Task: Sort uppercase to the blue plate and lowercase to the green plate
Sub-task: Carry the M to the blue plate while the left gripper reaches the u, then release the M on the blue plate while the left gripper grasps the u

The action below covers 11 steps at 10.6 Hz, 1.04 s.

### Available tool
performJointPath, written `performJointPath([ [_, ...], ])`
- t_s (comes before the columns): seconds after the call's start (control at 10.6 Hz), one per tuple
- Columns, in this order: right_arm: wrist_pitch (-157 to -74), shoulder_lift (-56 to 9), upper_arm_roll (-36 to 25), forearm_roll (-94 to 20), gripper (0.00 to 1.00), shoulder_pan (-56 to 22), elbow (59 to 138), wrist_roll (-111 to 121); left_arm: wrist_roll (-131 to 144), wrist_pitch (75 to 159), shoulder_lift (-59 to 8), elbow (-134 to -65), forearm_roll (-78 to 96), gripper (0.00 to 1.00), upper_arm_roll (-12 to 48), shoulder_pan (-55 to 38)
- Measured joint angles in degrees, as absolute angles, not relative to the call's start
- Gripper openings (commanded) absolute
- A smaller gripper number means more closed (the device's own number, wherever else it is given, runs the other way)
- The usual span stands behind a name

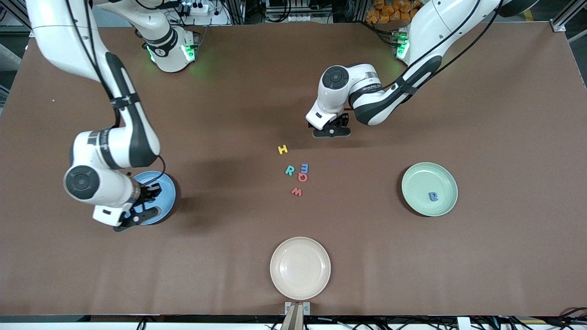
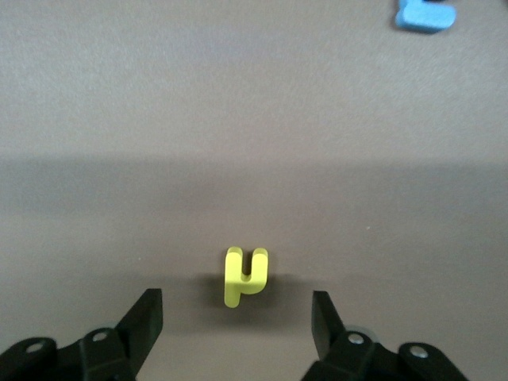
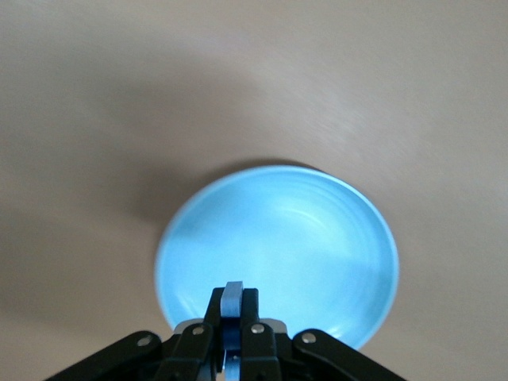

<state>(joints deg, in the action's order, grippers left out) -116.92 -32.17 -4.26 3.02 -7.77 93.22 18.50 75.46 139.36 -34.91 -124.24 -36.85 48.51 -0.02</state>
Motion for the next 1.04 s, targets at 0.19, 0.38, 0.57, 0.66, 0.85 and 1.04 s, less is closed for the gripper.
performJointPath([
  [0.19,-116.7,-32.8,-4.2,3.0,0.73,-4.3,93.9,21.1,75.5,139.4,-34.9,-124.3,-36.9,0.73,47.1,-2.1],
  [0.38,-116.3,-33.5,-4.1,3.0,1.00,-3.7,94.1,21.5,75.5,139.4,-35.0,-124.3,-37.7,0.72,45.1,-4.5],
  [0.57,-115.7,-33.5,-3.6,2.9,1.00,-3.7,93.9,21.7,75.5,139.4,-35.0,-124.3,-39.7,0.72,44.1,-5.2],
  [0.66,-115.6,-33.5,-3.4,2.7,1.00,-3.7,93.7,21.8,75.5,139.4,-35.1,-124.3,-40.2,0.70,43.9,-5.2],
  [0.85,-115.6,-33.5,-3.0,1.3,1.00,-4.0,92.4,21.8,75.5,139.5,-35.2,-123.9,-40.5,0.66,43.7,-5.2],
  [1.04,-115.6,-33.4,-2.7,-3.1,1.00,-5.0,90.3,21.8,75.5,139.5,-35.7,-123.4,-40.5,0.57,43.7,-5.2],
])
